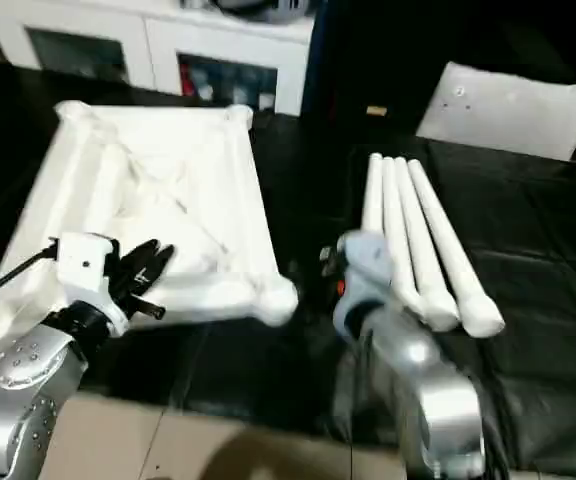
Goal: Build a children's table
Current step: Move table base, then pick table leg
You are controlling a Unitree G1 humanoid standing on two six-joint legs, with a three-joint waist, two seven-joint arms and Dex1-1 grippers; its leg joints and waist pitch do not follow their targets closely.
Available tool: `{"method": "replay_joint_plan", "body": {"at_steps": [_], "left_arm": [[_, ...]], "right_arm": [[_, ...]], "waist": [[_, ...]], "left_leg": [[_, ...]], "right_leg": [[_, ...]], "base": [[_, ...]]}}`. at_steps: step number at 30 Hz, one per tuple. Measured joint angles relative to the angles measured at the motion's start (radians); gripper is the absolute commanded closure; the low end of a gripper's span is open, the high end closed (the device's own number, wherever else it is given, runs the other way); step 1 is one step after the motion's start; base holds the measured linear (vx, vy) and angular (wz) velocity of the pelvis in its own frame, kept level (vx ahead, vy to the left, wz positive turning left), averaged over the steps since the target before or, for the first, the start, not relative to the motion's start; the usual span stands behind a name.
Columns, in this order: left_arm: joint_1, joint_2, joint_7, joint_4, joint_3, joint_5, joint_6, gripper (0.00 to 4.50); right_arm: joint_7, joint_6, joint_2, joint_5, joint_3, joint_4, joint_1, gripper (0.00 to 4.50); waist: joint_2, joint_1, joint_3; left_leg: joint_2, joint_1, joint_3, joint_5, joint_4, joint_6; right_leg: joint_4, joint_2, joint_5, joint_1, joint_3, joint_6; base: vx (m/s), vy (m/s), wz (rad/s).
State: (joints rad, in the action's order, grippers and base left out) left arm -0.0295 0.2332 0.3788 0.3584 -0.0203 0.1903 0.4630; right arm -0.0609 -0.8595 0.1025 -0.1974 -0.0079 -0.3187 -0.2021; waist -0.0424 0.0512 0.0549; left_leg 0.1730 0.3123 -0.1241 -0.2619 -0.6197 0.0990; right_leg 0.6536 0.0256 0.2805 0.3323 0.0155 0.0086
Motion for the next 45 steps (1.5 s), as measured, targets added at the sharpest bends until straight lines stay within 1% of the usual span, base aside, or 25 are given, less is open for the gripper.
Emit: {"method": "replay_joint_plan", "body": {"at_steps": [4,6,8,10,11,13,17,18,19,20,21,22,23,24,25,26,28,29,30,31,32,35,39,42,45], "left_arm": [[-0.012,0.012,0.02,0.0,0.007,0.011,0.013,2.56],[-0.016,0.03,0.04,0.0,0.015,0.016,0.023,2.35],[-0.025,0.039,0.062,0.002,0.027,0.03,0.031,2.24],[-0.027,0.038,0.064,0.003,0.029,0.032,0.029,1.94],[-0.029,0.028,0.05,0.003,0.027,0.031,0.029,1.91],[-0.038,0.02,0.025,0.003,0.025,0.026,0.031,1.93],[-0.055,-0.006,-0.044,-0.011,0.013,-0.014,0.005,1.93],[-0.06,-0.014,-0.059,-0.02,0.013,-0.021,0.0,1.93],[-0.06,-0.016,-0.068,-0.026,0.011,-0.028,-0.007,1.93],[-0.064,-0.021,-0.078,-0.034,0.015,-0.035,-0.011,1.93],[-0.069,-0.026,-0.083,-0.038,0.017,-0.039,-0.013,1.93],[-0.078,-0.029,-0.088,-0.042,0.023,-0.045,-0.015,1.93],[-0.086,-0.025,-0.091,-0.042,0.023,-0.054,-0.018,1.93],[-0.089,-0.014,-0.098,-0.044,0.019,-0.06,-0.02,1.93],[-0.09,-0.01,-0.105,-0.05,0.016,-0.064,-0.019,1.93],[-0.09,-0.007,-0.117,-0.06,0.001,-0.067,-0.014,1.93],[-0.088,-0.021,-0.13,-0.06,-0.004,-0.067,-0.012,1.93],[-0.085,-0.029,-0.137,-0.058,-0.006,-0.067,-0.012,1.93],[-0.084,-0.032,-0.145,-0.057,-0.007,-0.067,-0.012,1.93],[-0.079,-0.039,-0.148,-0.057,-0.01,-0.067,-0.011,1.93],[-0.067,-0.051,-0.149,-0.056,-0.004,-0.066,-0.006,1.93],[-0.04,-0.047,-0.153,-0.047,-0.001,-0.066,0.002,1.93],[0.023,-0.061,-0.16,0.003,-0.014,-0.053,-0.007,1.93],[0.064,-0.063,-0.167,0.037,-0.014,-0.054,-0.012,1.93],[0.08,-0.066,-0.168,0.059,-0.012,-0.057,-0.011,1.93]], "right_arm": [[0.034,-0.012,-0.003,0.011,-0.027,0.056,-0.052,0.0],[0.042,-0.013,-0.003,0.017,-0.028,0.116,-0.106,0.0],[0.045,-0.009,0.001,0.021,-0.034,0.163,-0.149,0.0],[0.042,0.005,-0.001,0.021,-0.04,0.172,-0.161,0.0],[0.036,0.018,-0.003,0.02,-0.04,0.17,-0.159,0.0],[0.029,0.04,0.0,0.022,-0.032,0.156,-0.148,0.0],[0.008,0.088,-0.015,0.01,-0.005,0.02,-0.018,0.0],[0.009,0.086,-0.026,0.003,-0.007,-0.003,0.01,0.0],[0.011,0.085,-0.038,-0.003,-0.007,-0.017,0.027,0.0],[0.014,0.084,-0.046,-0.008,-0.009,-0.039,0.055,0.0],[0.016,0.084,-0.046,-0.008,-0.012,-0.046,0.071,0.0],[0.016,0.086,-0.041,-0.005,-0.012,-0.057,0.087,0.0],[0.014,0.097,-0.032,-0.003,-0.005,-0.073,0.104,0.0],[0.011,0.118,-0.031,0.0,0.004,-0.087,0.126,0.0],[0.012,0.126,-0.035,0.0,0.017,-0.108,0.142,0.0],[0.012,0.128,-0.053,-0.003,0.028,-0.128,0.157,0.0],[0.013,0.132,-0.055,-0.003,0.032,-0.15,0.164,0.0],[0.016,0.14,-0.063,-0.004,0.027,-0.166,0.164,0.0],[0.021,0.145,-0.069,-0.004,0.02,-0.178,0.163,0.0],[0.028,0.147,-0.074,-0.005,0.012,-0.185,0.161,0.0],[0.035,0.141,-0.078,-0.007,-0.004,-0.186,0.166,0.0],[0.03,0.117,-0.057,-0.02,-0.027,-0.184,0.168,0.0],[-0.019,0.119,-0.021,-0.035,-0.005,-0.186,0.168,0.0],[-0.052,0.123,-0.007,-0.035,0.021,-0.187,0.17,0.0],[-0.07,0.13,0.004,-0.026,0.039,-0.187,0.181,0.0]], "waist": [[0.003,-0.007,0.002],[0.004,-0.013,0.002],[0.004,-0.017,0.001],[0.003,-0.017,0.0],[0.003,-0.017,0.001],[0.003,-0.017,0.001],[0.002,-0.006,0.0],[0.002,-0.001,-0.001],[0.0,0.01,-0.001],[0.004,0.027,0.0],[0.006,0.039,0.0],[0.009,0.049,0.001],[0.022,0.045,0.0],[0.023,0.032,-0.003],[0.023,0.013,-0.004],[0.027,-0.011,-0.004],[0.031,-0.04,-0.007],[0.027,-0.051,-0.011],[0.022,-0.053,-0.015],[0.014,-0.053,-0.02],[0.014,-0.049,-0.019],[0.015,-0.042,-0.018],[0.019,-0.041,-0.015],[0.013,-0.041,-0.012],[0.006,-0.041,-0.003]], "left_leg": [[0.002,0.003,-0.001,0.014,0.009,0.011],[0.002,0.007,-0.001,0.034,0.016,0.003],[0.002,0.02,-0.001,0.046,0.018,0.002],[0.002,0.027,-0.002,0.051,0.018,-0.001],[0.003,0.035,-0.002,0.051,0.018,-0.001],[0.003,0.038,-0.003,0.053,0.018,-0.003],[0.003,0.043,-0.009,0.051,0.017,-0.008],[0.005,0.037,-0.023,0.05,0.015,-0.009],[0.007,0.038,-0.039,0.046,0.011,-0.011],[0.003,0.037,-0.041,0.033,-0.009,-0.023],[-0.002,0.036,-0.034,0.023,-0.028,-0.03],[-0.015,0.042,-0.015,0.01,-0.055,-0.03],[-0.022,0.039,-0.002,-0.015,-0.057,-0.028],[-0.025,0.036,-0.017,-0.018,-0.059,-0.032],[-0.026,0.037,-0.029,-0.02,-0.057,-0.036],[-0.026,0.038,-0.026,-0.019,-0.056,-0.043],[-0.017,0.041,-0.02,-0.009,-0.046,-0.055],[-0.015,0.049,-0.018,0.002,-0.038,-0.06],[-0.017,0.059,-0.02,0.009,-0.038,-0.068],[-0.015,0.068,-0.021,0.013,-0.037,-0.069],[-0.017,0.074,-0.022,0.023,-0.027,-0.066],[-0.017,0.068,-0.024,0.04,0.002,-0.05],[-0.013,0.058,-0.024,0.045,0.008,-0.042],[-0.011,0.057,-0.024,0.046,0.009,-0.042],[-0.01,0.045,-0.022,0.045,0.01,-0.042]], "right_leg": [[0.0,0.0,-0.015,0.006,-0.002,-0.004],[0.001,-0.001,-0.022,0.016,-0.003,-0.006],[-0.001,-0.001,-0.028,0.024,-0.004,-0.007],[-0.001,-0.002,-0.036,0.034,-0.005,-0.012],[-0.003,-0.002,-0.038,0.037,-0.005,-0.012],[-0.007,-0.002,-0.04,0.039,-0.007,-0.011],[-0.01,0.0,-0.039,0.039,-0.005,-0.009],[-0.011,-0.005,-0.04,0.043,0.007,-0.006],[-0.008,-0.01,-0.042,0.048,0.028,-0.003],[-0.008,-0.018,-0.046,0.051,0.057,0.005],[-0.008,-0.022,-0.048,0.051,0.077,0.014],[-0.009,-0.027,-0.05,0.051,0.103,0.028],[-0.014,-0.041,-0.058,0.052,0.123,0.039],[-0.019,-0.04,-0.062,0.064,0.125,0.034],[-0.016,-0.028,-0.057,0.07,0.114,0.019],[-0.003,-0.001,-0.047,0.066,0.051,0.0],[0.005,0.01,-0.054,0.049,-0.017,-0.021],[0.003,0.013,-0.056,0.04,-0.037,-0.032],[-0.025,0.016,-0.034,0.034,-0.04,-0.017],[-0.025,0.016,-0.04,0.036,-0.041,0.001],[-0.021,0.018,-0.043,0.044,-0.042,0.0],[-0.024,0.015,-0.049,0.048,-0.042,-0.009],[-0.023,0.014,-0.049,0.047,-0.046,-0.01],[-0.023,0.014,-0.05,0.046,-0.049,-0.01],[-0.031,0.015,-0.049,0.036,-0.056,-0.009]], "base": [[-0.119,-0.039,0.03],[-0.061,-0.019,0.0],[-0.026,-0.007,-0.01],[0.0,0.0,0.0],[0.0,0.0,0.0],[0.0,0.0,0.0],[0.0,0.0,0.0],[0.0,0.0,0.0],[0.0,0.0,0.0],[-0.003,0.079,-0.47],[-0.01,0.151,-0.67],[-0.01,0.151,-0.67],[-0.025,0.199,-0.76],[-0.013,0.214,-0.56],[-0.013,0.214,-0.56],[-0.023,0.182,-0.22],[-0.034,0.103,-0.02],[0.0,0.0,0.0],[0.0,0.0,0.0],[0.0,0.0,0.0],[-0.07,-0.07,0.0],[-0.086,-0.083,0.01],[-0.024,-0.033,0.01],[0.0,0.0,0.0],[0.0,0.0,0.0]]}}
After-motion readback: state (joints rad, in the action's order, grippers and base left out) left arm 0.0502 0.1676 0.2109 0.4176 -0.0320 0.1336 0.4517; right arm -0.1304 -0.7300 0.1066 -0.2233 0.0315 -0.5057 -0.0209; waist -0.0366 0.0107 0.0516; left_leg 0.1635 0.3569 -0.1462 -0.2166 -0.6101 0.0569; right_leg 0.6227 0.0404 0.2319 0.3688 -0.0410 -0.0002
